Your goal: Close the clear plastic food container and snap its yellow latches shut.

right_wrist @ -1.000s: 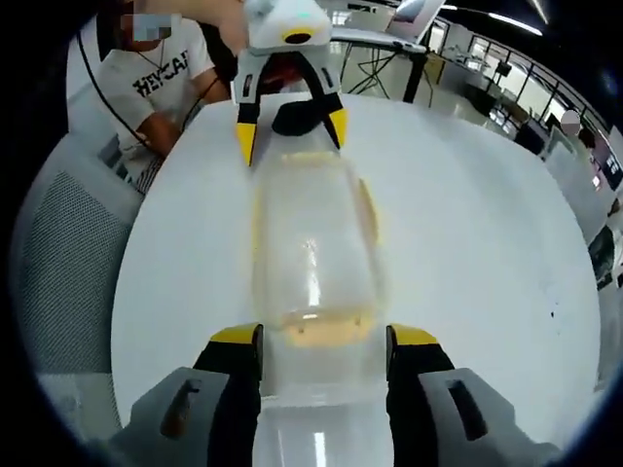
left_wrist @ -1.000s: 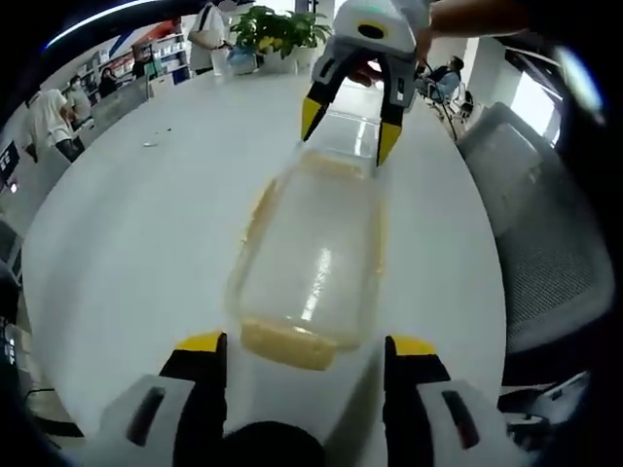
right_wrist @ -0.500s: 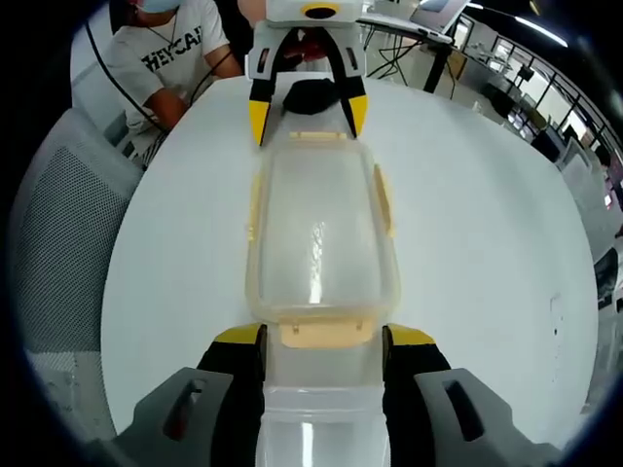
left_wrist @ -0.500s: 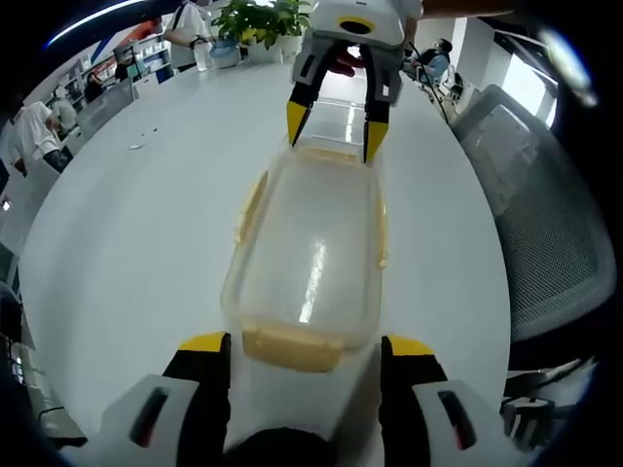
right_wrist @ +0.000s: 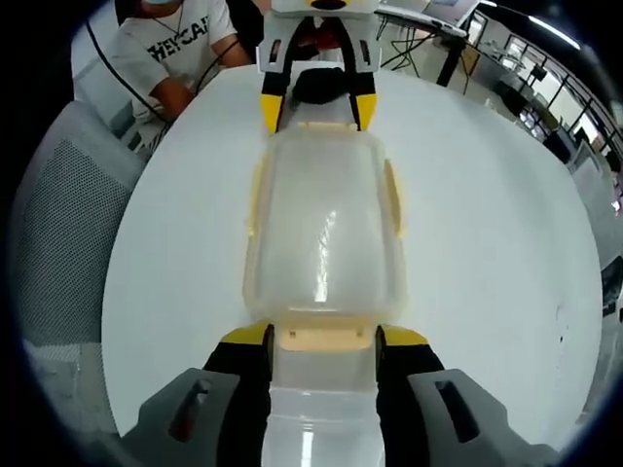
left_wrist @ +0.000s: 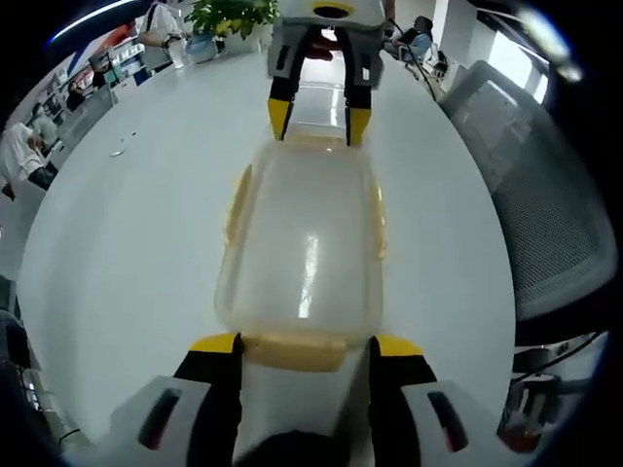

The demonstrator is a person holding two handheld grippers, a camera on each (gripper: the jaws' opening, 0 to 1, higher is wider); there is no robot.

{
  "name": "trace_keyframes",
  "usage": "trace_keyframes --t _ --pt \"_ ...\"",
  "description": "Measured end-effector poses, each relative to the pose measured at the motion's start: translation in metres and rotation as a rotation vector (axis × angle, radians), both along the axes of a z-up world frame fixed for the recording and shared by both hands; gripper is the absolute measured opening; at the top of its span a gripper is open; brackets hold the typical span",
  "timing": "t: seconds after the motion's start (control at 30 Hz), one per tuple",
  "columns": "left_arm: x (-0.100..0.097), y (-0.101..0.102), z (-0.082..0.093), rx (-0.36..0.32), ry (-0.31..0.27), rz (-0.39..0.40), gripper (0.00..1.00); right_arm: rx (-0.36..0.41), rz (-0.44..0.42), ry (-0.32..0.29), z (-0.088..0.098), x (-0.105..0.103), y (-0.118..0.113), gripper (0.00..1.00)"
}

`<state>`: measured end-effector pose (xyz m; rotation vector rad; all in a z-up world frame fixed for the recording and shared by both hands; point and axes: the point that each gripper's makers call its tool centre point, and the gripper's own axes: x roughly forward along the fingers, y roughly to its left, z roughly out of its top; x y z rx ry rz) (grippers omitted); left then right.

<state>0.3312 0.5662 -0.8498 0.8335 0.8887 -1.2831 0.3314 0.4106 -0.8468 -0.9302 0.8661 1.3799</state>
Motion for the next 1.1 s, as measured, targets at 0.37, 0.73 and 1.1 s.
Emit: trace_keyframes --t 0.37,0.73,1.1 --pt "0.0015 0.0025 -0.0004 0.047 0.012 -0.012 0.36 -0.05 -0.003 0.022 -0.0018 -0.0033 -0.0024 0.38" --pt "0.0008 0.0043 0.0006 0.04 0.013 -0.013 0.33 -0.081 0.008 0.019 -0.0008 -0.0035 -0.0012 0.36" --pt "-0.0002 0.0101 0.0026 0.027 0.03 -0.013 0.31 -0.048 0.023 0.032 0.0034 -0.0034 0.0055 0.35"
